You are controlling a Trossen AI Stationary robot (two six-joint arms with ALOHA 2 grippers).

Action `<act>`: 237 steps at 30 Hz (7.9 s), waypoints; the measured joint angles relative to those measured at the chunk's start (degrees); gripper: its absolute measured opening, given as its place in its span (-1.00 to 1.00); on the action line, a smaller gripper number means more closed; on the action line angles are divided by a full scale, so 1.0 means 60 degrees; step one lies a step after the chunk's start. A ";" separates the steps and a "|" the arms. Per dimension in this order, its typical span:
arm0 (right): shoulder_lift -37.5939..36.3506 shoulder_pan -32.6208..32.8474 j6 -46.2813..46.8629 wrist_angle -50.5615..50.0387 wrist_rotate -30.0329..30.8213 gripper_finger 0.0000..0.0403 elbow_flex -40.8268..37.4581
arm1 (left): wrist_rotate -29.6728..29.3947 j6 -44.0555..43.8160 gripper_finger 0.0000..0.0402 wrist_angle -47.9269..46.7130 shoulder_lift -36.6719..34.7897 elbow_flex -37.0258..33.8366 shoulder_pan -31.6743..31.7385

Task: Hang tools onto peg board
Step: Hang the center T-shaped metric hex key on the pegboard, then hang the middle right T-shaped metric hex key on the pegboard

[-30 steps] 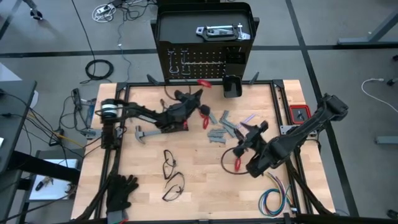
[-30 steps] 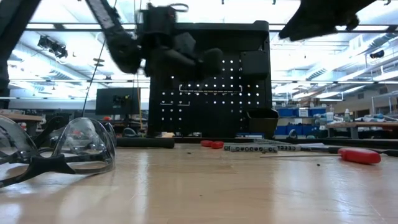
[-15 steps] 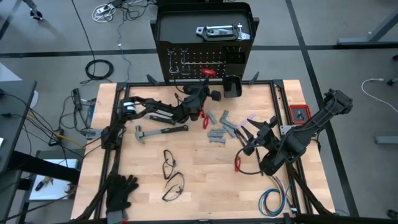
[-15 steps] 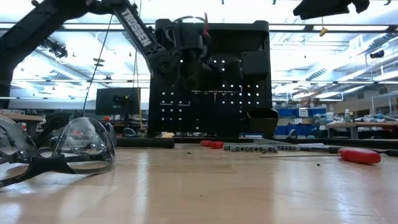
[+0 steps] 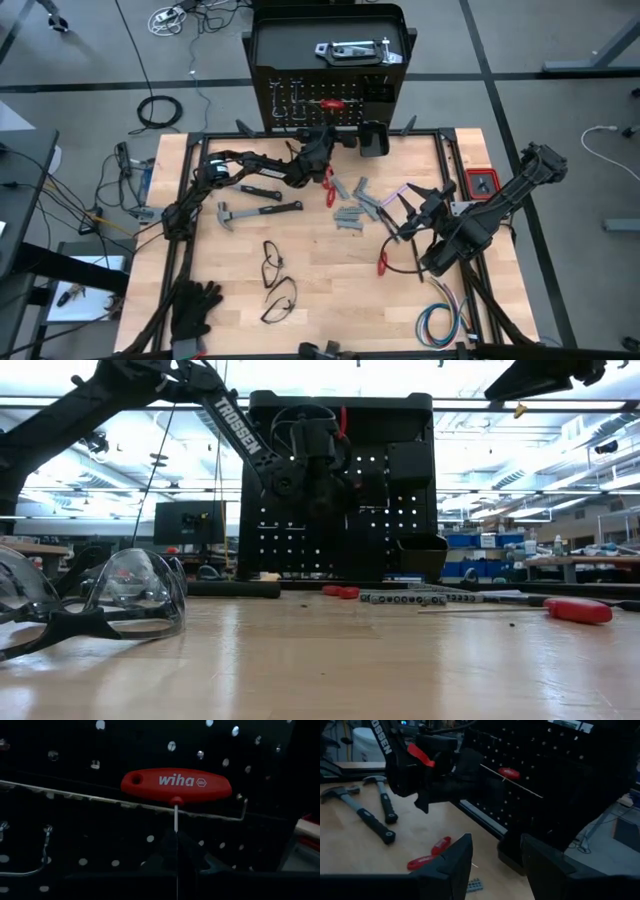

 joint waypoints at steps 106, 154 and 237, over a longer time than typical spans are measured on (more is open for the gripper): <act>-0.0829 -0.0332 -0.1941 0.1325 -0.1887 -0.16 0.0044 | 1.0750 0.2140 -0.13 -1.0766 -0.1545 0.1083 -0.3798; -0.2601 0.0121 -0.3353 0.1790 -0.1847 -0.16 0.0047 | 0.9362 0.2246 -1.00 -1.1128 0.0208 0.2116 -0.4199; -0.2532 0.0649 -0.3127 0.1494 -0.0375 -0.16 0.0036 | 0.1731 -0.1311 -0.98 -0.3761 -0.2199 -0.1621 0.1074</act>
